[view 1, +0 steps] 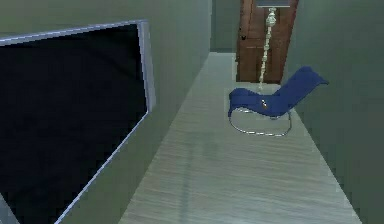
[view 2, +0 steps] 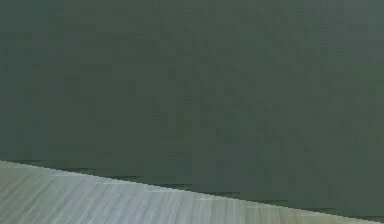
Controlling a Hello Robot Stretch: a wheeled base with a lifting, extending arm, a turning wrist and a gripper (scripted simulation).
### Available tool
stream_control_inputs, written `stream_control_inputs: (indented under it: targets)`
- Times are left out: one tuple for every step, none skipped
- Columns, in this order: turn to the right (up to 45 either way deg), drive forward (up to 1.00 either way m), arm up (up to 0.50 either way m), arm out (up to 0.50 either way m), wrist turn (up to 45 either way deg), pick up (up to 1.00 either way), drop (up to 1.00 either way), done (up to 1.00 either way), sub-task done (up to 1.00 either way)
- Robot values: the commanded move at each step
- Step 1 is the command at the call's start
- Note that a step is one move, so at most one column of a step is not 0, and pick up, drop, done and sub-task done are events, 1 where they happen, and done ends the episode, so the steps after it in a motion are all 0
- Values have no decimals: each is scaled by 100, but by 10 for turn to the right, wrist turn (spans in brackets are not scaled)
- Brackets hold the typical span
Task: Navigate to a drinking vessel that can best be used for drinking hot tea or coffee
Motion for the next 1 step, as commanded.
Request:
stream_control_inputs:
  targets:
    - [0,100,0,0,0,0,0,0,0]
